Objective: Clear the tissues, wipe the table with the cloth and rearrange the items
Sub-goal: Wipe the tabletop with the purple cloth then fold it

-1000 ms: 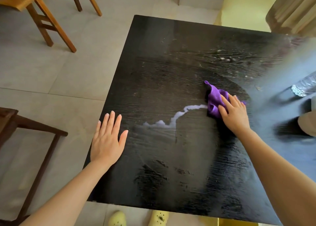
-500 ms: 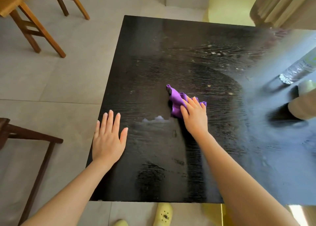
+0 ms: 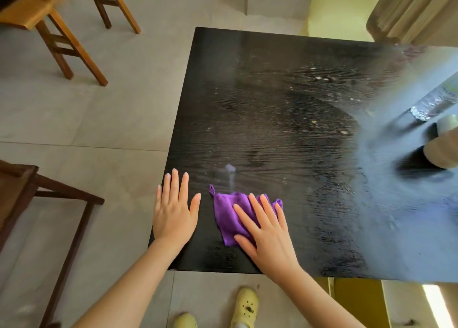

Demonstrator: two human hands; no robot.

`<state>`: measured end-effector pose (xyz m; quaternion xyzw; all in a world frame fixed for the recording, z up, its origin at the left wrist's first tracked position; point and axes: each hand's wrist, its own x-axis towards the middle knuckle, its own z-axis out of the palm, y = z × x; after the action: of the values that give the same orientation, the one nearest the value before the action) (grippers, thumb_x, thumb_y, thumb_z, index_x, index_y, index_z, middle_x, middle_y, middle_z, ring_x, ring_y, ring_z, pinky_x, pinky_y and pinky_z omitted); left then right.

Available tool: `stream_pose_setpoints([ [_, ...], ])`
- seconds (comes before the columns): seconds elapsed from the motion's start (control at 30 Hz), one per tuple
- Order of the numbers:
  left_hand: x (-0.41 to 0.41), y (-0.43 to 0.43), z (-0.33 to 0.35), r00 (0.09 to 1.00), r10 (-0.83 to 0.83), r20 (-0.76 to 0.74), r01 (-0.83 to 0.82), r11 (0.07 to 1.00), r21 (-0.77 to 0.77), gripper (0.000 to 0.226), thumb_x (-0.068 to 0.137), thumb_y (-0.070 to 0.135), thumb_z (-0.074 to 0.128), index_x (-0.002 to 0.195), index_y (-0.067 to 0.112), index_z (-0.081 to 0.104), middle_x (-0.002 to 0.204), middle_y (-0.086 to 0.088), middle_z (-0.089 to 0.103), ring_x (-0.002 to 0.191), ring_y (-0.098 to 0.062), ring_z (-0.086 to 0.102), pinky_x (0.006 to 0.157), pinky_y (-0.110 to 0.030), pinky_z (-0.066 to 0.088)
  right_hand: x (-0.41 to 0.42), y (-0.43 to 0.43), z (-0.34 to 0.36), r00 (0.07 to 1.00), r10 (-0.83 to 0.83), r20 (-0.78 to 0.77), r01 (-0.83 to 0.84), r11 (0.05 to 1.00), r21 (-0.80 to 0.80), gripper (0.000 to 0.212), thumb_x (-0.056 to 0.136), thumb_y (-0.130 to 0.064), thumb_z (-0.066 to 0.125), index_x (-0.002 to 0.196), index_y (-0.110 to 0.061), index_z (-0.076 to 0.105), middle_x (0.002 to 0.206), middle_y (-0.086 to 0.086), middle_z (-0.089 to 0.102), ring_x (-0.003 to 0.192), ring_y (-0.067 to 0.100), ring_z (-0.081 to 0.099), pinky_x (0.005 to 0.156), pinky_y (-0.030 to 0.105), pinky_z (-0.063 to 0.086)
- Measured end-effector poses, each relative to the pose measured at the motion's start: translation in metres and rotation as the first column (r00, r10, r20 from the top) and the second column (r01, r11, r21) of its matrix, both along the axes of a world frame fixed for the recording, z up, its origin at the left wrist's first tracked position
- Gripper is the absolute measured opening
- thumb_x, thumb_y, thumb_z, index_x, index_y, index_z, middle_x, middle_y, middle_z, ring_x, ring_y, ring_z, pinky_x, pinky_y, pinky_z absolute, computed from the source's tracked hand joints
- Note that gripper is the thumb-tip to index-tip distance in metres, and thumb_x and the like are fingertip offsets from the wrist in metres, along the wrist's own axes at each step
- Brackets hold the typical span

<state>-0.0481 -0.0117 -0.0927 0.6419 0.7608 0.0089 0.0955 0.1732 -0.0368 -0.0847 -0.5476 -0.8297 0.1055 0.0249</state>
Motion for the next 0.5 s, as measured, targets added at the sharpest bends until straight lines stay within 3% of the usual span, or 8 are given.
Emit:
stream_pose_setpoints([
  [0.1, -0.004, -0.026, 0.002, 1.000, -0.017, -0.001, 0.017, 1.000, -0.017, 0.072, 0.096, 0.052, 0.002, 0.144, 0.007, 0.032, 0.151, -0.016, 0.032, 0.141, -0.029, 0.031, 0.117, -0.037, 0.009, -0.002, -0.004, -0.003, 0.998, 0.018, 0.060, -0.019, 1.000, 0.004, 0.060, 0.085, -0.063, 0.040, 0.139, -0.039, 0.038, 0.148, 0.006, 0.043, 0.138, 0.034, 0.037, 0.111, 0.051, 0.018],
  [0.33, -0.005, -0.033, -0.001, 0.999, -0.029, -0.013, 0.029, 0.999, -0.039, 0.069, 0.097, 0.051, 0.006, 0.146, 0.008, 0.028, 0.153, -0.015, 0.028, 0.142, -0.029, 0.028, 0.116, -0.041, 0.015, -0.046, 0.091, -0.006, 0.999, 0.021, 0.035, -0.020, 0.999, -0.033, 0.059, 0.086, -0.062, 0.032, 0.140, -0.038, 0.037, 0.150, 0.007, 0.040, 0.139, 0.036, 0.034, 0.112, 0.057, 0.027],
  [0.5, -0.006, -0.035, -0.007, 0.999, -0.036, -0.019, 0.035, 0.999, -0.030, 0.067, 0.097, 0.053, 0.011, 0.147, 0.011, 0.026, 0.155, -0.012, 0.024, 0.143, -0.028, 0.025, 0.113, -0.043, 0.019, -0.096, 0.213, -0.006, 0.998, 0.000, 0.056, 0.004, 0.998, -0.070, 0.056, 0.094, -0.054, 0.026, 0.147, -0.035, 0.024, 0.160, 0.005, 0.014, 0.147, 0.032, 0.007, 0.118, 0.055, 0.007],
])
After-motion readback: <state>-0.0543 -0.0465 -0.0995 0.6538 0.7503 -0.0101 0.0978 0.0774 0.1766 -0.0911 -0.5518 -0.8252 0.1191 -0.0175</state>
